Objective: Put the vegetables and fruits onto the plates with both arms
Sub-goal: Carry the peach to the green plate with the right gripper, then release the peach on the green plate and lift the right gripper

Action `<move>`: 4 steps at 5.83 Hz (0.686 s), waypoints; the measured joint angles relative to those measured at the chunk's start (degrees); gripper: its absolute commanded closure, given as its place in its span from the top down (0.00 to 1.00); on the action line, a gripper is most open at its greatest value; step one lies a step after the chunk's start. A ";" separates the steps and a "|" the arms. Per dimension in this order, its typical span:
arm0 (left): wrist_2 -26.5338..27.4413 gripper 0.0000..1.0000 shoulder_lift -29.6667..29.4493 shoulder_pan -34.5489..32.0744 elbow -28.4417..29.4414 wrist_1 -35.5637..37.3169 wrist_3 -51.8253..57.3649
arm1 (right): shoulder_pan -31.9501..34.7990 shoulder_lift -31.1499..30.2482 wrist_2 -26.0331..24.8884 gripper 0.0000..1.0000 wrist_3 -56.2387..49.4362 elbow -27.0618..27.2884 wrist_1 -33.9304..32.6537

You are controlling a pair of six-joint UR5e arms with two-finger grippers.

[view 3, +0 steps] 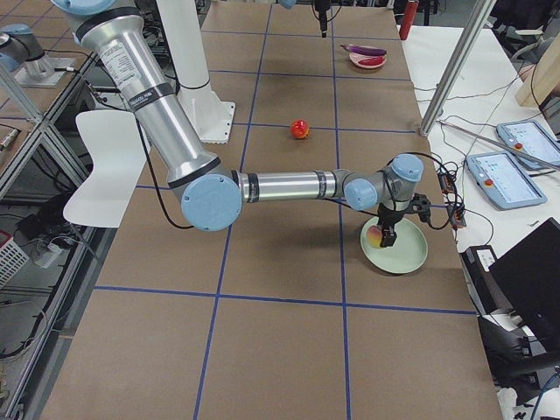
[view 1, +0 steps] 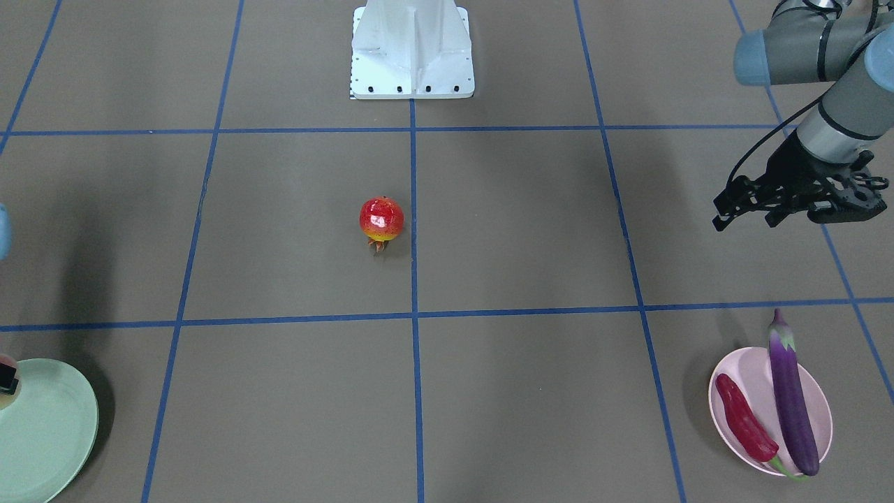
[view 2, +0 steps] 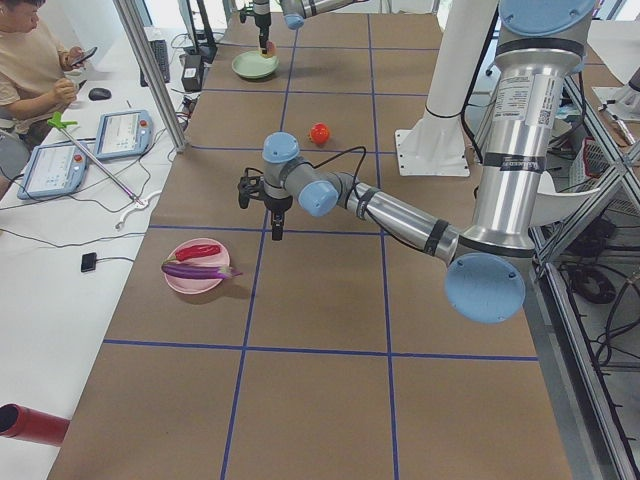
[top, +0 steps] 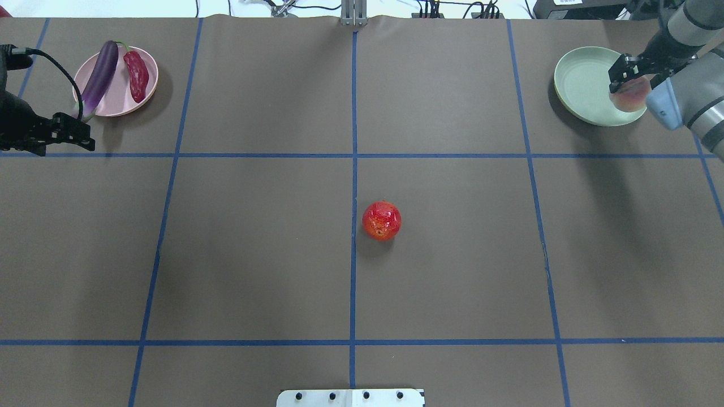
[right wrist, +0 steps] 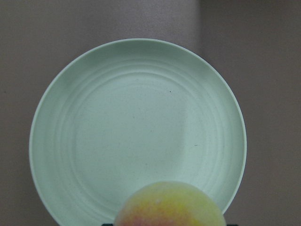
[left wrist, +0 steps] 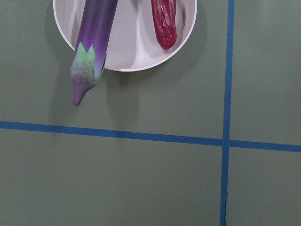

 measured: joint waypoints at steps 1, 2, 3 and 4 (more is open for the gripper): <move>0.04 1.00 0.24 0.00 -0.32 0.04 0.01 | -1.24 0.28 -0.06 0.98 0.01 -0.44 0.01; 0.11 1.00 0.29 0.02 -0.40 0.05 0.01 | -1.80 0.39 -0.12 1.00 0.04 -0.72 0.04; 0.17 1.00 0.31 0.06 -0.42 0.06 0.01 | -1.92 0.70 -0.19 1.00 0.25 -1.07 0.05; 0.19 1.00 0.32 0.08 -0.41 0.06 0.01 | -1.92 1.14 -0.24 1.00 0.54 -1.26 0.03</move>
